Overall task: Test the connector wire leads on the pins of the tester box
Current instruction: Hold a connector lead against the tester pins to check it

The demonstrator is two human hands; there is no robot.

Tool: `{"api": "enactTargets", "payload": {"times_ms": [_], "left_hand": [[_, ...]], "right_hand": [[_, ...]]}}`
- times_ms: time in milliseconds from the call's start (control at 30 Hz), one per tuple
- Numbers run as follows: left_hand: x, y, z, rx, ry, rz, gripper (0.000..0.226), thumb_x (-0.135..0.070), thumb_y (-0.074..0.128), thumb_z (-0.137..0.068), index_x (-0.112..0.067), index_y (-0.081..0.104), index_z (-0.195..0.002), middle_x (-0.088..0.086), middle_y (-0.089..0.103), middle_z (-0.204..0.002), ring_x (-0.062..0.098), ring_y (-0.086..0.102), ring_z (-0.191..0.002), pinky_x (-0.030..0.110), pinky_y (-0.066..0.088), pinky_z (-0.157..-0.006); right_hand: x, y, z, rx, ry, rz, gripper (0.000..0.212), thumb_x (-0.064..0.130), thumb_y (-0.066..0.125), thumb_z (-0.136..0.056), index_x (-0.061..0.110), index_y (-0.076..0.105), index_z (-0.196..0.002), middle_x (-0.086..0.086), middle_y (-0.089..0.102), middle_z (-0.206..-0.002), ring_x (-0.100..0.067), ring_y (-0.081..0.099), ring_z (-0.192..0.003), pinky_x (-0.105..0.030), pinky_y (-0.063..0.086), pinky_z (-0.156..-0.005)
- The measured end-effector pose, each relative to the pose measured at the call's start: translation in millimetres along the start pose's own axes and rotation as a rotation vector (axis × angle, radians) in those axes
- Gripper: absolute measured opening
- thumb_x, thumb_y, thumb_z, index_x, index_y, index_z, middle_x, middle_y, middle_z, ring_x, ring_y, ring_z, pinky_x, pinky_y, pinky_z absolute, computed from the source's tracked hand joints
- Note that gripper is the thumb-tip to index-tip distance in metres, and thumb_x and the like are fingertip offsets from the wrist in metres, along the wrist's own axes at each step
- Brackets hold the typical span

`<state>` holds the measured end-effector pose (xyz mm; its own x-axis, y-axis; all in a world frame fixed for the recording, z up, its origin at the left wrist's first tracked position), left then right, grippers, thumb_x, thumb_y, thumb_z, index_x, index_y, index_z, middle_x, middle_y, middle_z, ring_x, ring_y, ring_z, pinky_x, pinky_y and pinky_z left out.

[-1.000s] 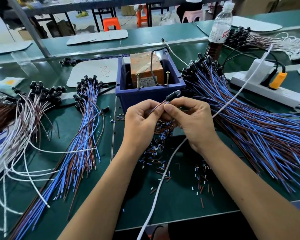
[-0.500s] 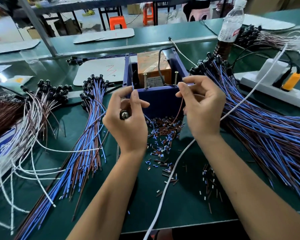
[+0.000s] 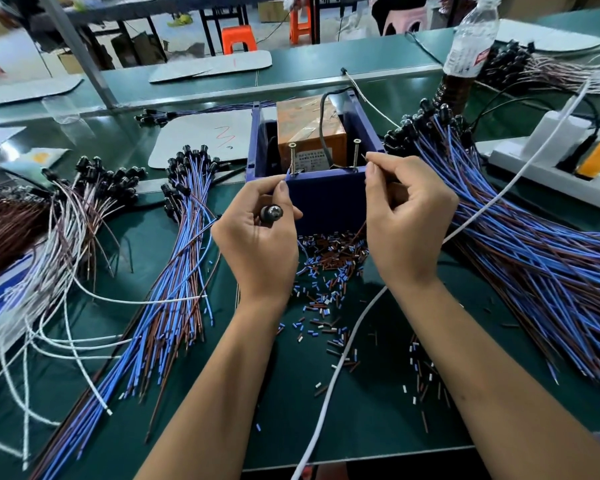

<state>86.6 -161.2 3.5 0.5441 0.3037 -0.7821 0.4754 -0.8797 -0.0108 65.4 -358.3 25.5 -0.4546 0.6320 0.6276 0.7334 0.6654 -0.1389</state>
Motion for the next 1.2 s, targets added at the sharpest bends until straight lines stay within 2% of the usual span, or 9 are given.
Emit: {"api": "enactTargets", "payload": {"times_ms": [200, 267, 400, 567, 667, 800, 900, 1100, 1200], "left_hand": [[-4, 0, -1, 0.008, -0.001, -0.016, 0.012, -0.011, 0.065, -0.097, -0.013, 0.075, -0.091, -0.003, 0.068, -0.063, 0.007, 0.064, -0.056, 0.014, 0.044, -0.059], [-6, -1, -1, 0.004, -0.011, -0.037, 0.012, -0.014, 0.065, -0.096, -0.016, 0.075, -0.090, -0.005, 0.069, -0.063, 0.008, 0.066, -0.058, 0.014, 0.045, -0.061], [-11, -2, 0, -0.007, 0.004, -0.079, 0.012, -0.018, 0.064, -0.096, -0.018, 0.074, -0.088, -0.009, 0.067, -0.061, 0.004, 0.064, -0.058, 0.001, 0.040, -0.073], [-13, -2, 0, -0.003, 0.033, -0.093, 0.011, -0.021, 0.064, -0.096, -0.024, 0.070, -0.088, -0.011, 0.067, -0.062, 0.004, 0.065, -0.059, -0.001, 0.040, -0.076], [-11, -3, 0, -0.027, 0.029, -0.056, 0.011, -0.019, 0.065, -0.096, -0.024, 0.071, -0.089, -0.009, 0.068, -0.063, 0.009, 0.068, -0.059, 0.005, 0.046, -0.071], [1, -10, 0, -0.123, -0.058, 0.002, 0.014, -0.019, 0.065, -0.097, -0.026, 0.070, -0.087, -0.005, 0.069, -0.065, 0.012, 0.069, -0.057, 0.025, 0.053, -0.059], [-3, -10, 2, -0.153, -0.070, 0.031, 0.022, -0.015, 0.064, -0.098, -0.032, 0.066, -0.083, -0.002, 0.068, -0.065, 0.012, 0.067, -0.056, 0.030, 0.054, -0.059], [-43, 38, 18, 0.005, -0.153, 0.189, 0.019, -0.007, 0.064, -0.097, -0.014, 0.068, -0.080, -0.009, 0.062, -0.054, 0.003, 0.057, -0.049, 0.016, 0.044, -0.053], [-72, 95, 34, 0.301, -0.227, 0.177, 0.018, -0.008, 0.067, -0.093, -0.007, 0.071, -0.076, -0.005, 0.063, -0.055, 0.005, 0.056, -0.049, 0.020, 0.044, -0.052]], "right_hand": [[1, 4, -2, 0.031, 0.011, -0.007, 0.016, 0.009, 0.066, -0.100, 0.003, 0.080, -0.104, -0.004, 0.074, -0.089, -0.014, 0.068, -0.080, -0.027, 0.056, -0.071], [1, 6, -3, 0.054, 0.011, -0.012, 0.016, 0.008, 0.066, -0.100, 0.002, 0.080, -0.104, -0.005, 0.074, -0.087, -0.014, 0.067, -0.076, -0.024, 0.054, -0.068], [0, 6, -2, 0.073, 0.024, 0.002, 0.016, 0.008, 0.066, -0.100, 0.002, 0.080, -0.105, -0.004, 0.073, -0.086, -0.009, 0.061, -0.069, -0.011, 0.042, -0.065], [-1, 7, -2, 0.071, 0.026, 0.003, 0.016, 0.009, 0.066, -0.100, 0.002, 0.080, -0.105, -0.003, 0.073, -0.086, -0.008, 0.061, -0.071, -0.009, 0.040, -0.067], [-1, 4, -2, 0.057, 0.031, -0.018, 0.016, 0.008, 0.066, -0.100, 0.001, 0.080, -0.105, -0.004, 0.074, -0.088, -0.009, 0.064, -0.076, -0.014, 0.047, -0.069], [-7, -1, 3, 0.051, 0.092, -0.085, 0.015, 0.008, 0.066, -0.100, 0.004, 0.080, -0.104, -0.002, 0.076, -0.093, -0.012, 0.071, -0.086, -0.033, 0.059, -0.076], [-12, -11, 9, 0.029, 0.137, -0.112, 0.015, 0.010, 0.066, -0.100, 0.006, 0.079, -0.105, 0.000, 0.076, -0.094, -0.010, 0.072, -0.087, -0.034, 0.060, -0.075], [-31, -53, 8, -0.082, 0.344, -0.155, 0.013, 0.014, 0.068, -0.098, 0.011, 0.080, -0.102, 0.002, 0.076, -0.087, -0.011, 0.071, -0.077, -0.032, 0.059, -0.070], [-38, -88, -2, -0.148, 0.377, -0.130, 0.012, 0.019, 0.068, -0.096, 0.020, 0.080, -0.097, 0.008, 0.074, -0.080, -0.011, 0.068, -0.070, -0.028, 0.055, -0.066]]}}
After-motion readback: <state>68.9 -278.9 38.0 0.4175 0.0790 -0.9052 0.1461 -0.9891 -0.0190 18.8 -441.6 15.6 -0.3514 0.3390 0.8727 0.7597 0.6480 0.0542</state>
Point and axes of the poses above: each hand's wrist, its own z-axis away from the middle knuckle, its own y-axis out of the palm, x = y × z, the point moved 7 cm from there along -z, towards the middle knuckle
